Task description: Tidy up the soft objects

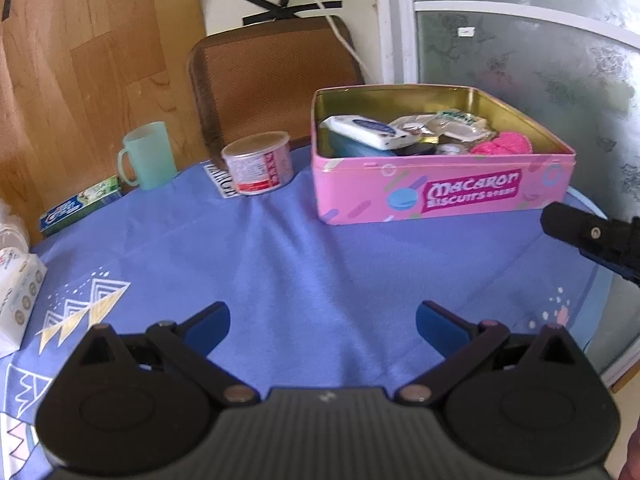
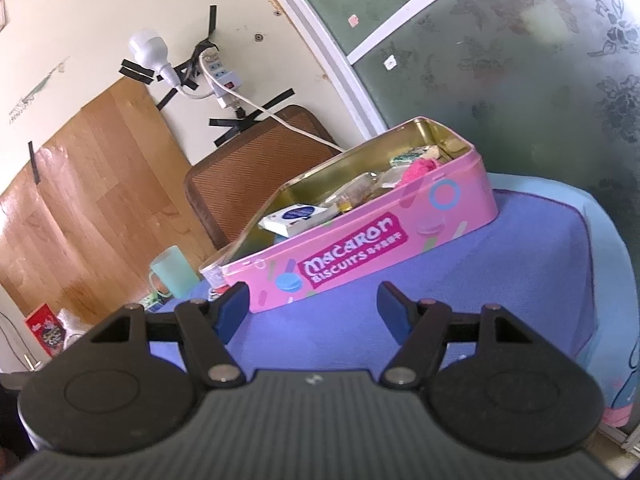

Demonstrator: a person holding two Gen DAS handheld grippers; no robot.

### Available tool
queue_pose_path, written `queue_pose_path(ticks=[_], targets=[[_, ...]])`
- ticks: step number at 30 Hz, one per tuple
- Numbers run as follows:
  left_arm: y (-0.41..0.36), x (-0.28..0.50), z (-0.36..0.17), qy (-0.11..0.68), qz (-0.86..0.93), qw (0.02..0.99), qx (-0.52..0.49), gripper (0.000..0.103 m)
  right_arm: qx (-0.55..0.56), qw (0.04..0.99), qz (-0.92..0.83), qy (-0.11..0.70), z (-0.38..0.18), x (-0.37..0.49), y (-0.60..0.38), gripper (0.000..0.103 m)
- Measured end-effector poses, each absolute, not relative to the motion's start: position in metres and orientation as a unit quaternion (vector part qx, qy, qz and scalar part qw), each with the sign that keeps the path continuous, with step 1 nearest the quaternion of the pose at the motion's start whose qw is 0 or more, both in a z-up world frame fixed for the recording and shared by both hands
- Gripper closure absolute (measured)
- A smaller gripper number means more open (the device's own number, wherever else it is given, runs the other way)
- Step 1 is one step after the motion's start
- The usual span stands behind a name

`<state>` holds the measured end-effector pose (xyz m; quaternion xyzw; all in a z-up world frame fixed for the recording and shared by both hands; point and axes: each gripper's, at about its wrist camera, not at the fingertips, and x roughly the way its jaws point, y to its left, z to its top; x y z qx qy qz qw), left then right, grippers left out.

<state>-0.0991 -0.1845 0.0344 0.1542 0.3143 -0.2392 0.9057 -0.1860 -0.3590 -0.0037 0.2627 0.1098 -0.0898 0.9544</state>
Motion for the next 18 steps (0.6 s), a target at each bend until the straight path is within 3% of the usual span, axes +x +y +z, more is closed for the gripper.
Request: queue_pose_path(ticks=[18], targets=[[-0.1849, -0.0986, 0.0336, 0.312, -0.241, 0.906, 0.153, 0.000, 0.255, 0.956, -0.097, 0.109, -0.0075, -0.1893, -0.3630, 0.031]])
